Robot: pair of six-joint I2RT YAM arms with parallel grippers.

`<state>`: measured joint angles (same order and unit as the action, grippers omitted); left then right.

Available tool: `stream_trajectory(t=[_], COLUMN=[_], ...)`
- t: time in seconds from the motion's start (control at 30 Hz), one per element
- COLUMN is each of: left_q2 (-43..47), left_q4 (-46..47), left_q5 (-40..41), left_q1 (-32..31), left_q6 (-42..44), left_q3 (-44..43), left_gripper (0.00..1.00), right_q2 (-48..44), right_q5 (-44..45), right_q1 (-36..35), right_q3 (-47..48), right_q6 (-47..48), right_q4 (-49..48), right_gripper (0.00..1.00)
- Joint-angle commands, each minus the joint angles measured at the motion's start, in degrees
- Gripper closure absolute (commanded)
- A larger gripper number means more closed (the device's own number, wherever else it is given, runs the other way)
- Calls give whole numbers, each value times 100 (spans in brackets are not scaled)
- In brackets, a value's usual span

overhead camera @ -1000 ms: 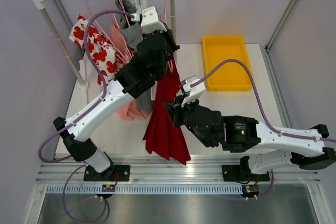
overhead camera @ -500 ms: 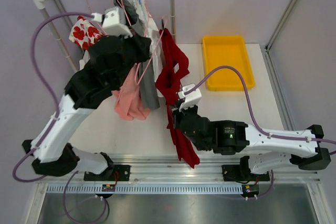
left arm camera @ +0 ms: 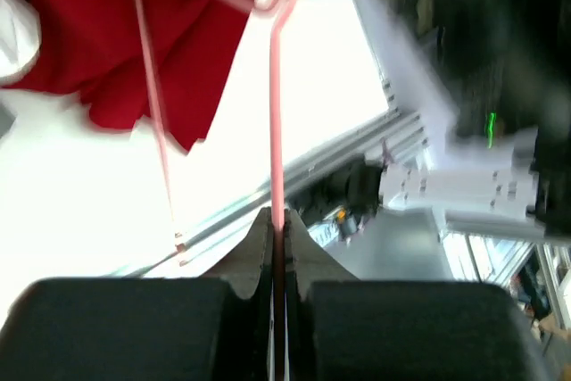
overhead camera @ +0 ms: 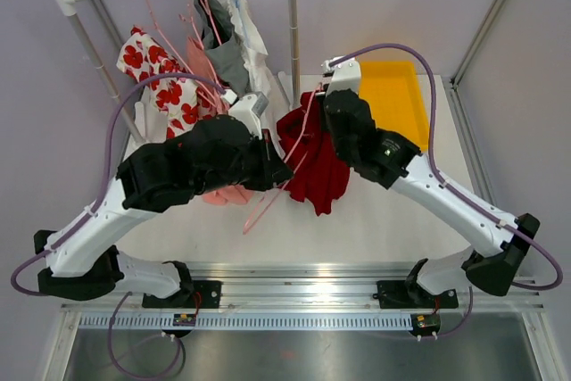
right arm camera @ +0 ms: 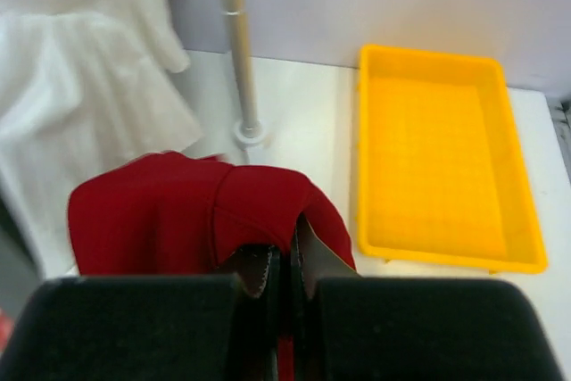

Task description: Remove the skirt from the hanger

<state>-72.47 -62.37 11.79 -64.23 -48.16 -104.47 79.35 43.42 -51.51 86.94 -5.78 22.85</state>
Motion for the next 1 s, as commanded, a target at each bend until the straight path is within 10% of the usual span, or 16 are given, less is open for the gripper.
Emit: stream_trajectory(t=[0.0, 0.2, 0.63, 0.97], left_q2=[294, 610, 980, 612], left_q4=[-556, -496, -56, 128], left_q5=[-458, -704, 358, 2106], left_q1=[-196, -204, -196, -204], left_q6=[-334, -255, 588, 1167], left_q3=[-802, -1401, -1129, -864], left_gripper=[100, 100, 100, 100], right_q2=[133, 396, 2505, 3814], right_q5=[-26, -905, -1282, -2513], right_q1=[947, 2810, 3893, 4237], right_q3=[569, 1193, 6069, 5950], right_q6=[-18, -161, 200, -124], right_q4=[130, 588, 1424, 905], right_gripper=[100, 100, 100, 100])
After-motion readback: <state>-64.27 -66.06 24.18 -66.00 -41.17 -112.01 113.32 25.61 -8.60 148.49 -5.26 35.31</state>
